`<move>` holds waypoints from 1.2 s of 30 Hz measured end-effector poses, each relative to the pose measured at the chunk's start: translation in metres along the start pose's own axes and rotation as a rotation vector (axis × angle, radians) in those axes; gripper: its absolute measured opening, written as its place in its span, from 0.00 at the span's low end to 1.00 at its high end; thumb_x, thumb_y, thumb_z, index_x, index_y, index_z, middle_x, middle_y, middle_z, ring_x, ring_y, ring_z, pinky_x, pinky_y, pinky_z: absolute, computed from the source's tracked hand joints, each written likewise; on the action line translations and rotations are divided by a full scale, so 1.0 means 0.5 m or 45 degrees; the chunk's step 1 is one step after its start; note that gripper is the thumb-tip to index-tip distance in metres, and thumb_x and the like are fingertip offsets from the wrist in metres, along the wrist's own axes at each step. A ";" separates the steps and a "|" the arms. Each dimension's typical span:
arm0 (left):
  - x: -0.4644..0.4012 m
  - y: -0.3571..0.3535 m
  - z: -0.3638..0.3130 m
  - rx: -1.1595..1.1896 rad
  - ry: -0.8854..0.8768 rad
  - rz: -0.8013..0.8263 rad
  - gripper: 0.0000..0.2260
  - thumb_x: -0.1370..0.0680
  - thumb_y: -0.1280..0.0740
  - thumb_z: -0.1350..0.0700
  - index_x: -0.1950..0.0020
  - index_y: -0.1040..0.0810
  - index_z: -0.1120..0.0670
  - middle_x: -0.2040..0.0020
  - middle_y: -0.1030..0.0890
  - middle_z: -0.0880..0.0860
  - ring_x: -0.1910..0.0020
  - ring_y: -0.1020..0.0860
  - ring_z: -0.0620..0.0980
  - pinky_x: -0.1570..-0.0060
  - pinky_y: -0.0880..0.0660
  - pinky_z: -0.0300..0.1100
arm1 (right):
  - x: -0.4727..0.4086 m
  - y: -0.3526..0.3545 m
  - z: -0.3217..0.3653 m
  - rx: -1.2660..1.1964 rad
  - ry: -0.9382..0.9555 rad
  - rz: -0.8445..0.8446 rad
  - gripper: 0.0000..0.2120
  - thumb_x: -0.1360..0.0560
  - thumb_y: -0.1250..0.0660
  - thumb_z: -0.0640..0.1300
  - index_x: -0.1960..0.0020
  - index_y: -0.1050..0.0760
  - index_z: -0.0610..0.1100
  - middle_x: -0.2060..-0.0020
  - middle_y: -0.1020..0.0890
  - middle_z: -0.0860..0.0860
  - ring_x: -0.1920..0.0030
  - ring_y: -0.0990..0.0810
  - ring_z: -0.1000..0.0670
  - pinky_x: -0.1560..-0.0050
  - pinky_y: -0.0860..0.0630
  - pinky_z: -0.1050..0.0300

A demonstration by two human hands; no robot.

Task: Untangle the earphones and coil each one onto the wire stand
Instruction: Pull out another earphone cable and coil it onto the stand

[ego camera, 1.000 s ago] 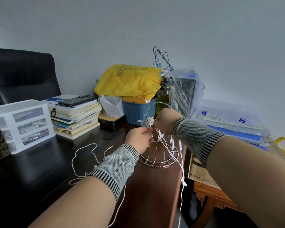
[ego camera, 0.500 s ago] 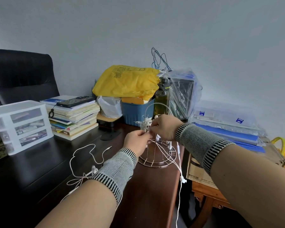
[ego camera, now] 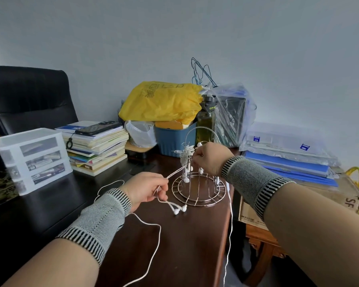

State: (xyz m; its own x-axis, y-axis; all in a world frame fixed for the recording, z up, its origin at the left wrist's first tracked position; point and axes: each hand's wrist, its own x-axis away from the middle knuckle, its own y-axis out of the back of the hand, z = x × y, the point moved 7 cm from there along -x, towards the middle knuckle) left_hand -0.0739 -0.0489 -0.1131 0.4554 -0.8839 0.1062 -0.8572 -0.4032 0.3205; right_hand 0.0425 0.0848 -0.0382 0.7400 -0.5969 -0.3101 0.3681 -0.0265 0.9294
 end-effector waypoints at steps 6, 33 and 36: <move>0.000 -0.005 0.007 0.132 -0.016 -0.042 0.10 0.20 0.37 0.58 0.61 0.22 0.56 0.72 0.26 0.50 0.67 0.21 0.47 0.54 0.28 0.43 | 0.013 0.011 -0.063 -0.966 -0.387 -0.201 0.10 0.21 0.38 0.41 0.54 0.21 0.37 0.70 0.23 0.46 0.75 0.32 0.52 0.73 0.33 0.58; -0.034 -0.099 0.016 0.119 0.013 -0.302 0.13 0.19 0.43 0.60 0.62 0.27 0.58 0.75 0.35 0.49 0.78 0.40 0.46 0.77 0.42 0.36 | 0.253 -0.146 -0.162 -1.362 -0.607 0.425 0.07 0.27 0.29 0.40 0.60 0.21 0.37 0.77 0.31 0.50 0.78 0.37 0.53 0.76 0.41 0.62; -0.047 -0.088 0.028 0.096 0.024 -0.338 0.13 0.20 0.44 0.61 0.63 0.26 0.58 0.74 0.34 0.50 0.77 0.39 0.47 0.76 0.42 0.36 | 0.289 -0.140 -0.239 -1.405 -0.815 0.329 0.07 0.27 0.29 0.40 0.58 0.21 0.35 0.75 0.32 0.49 0.77 0.38 0.54 0.75 0.40 0.62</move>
State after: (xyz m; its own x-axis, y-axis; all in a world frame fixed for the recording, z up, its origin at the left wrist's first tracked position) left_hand -0.0503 -0.0138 -0.1430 0.6705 -0.7405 0.0459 -0.7223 -0.6373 0.2685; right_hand 0.1910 0.0963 -0.1721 0.5727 -0.7681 0.2864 0.7488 0.6324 0.1986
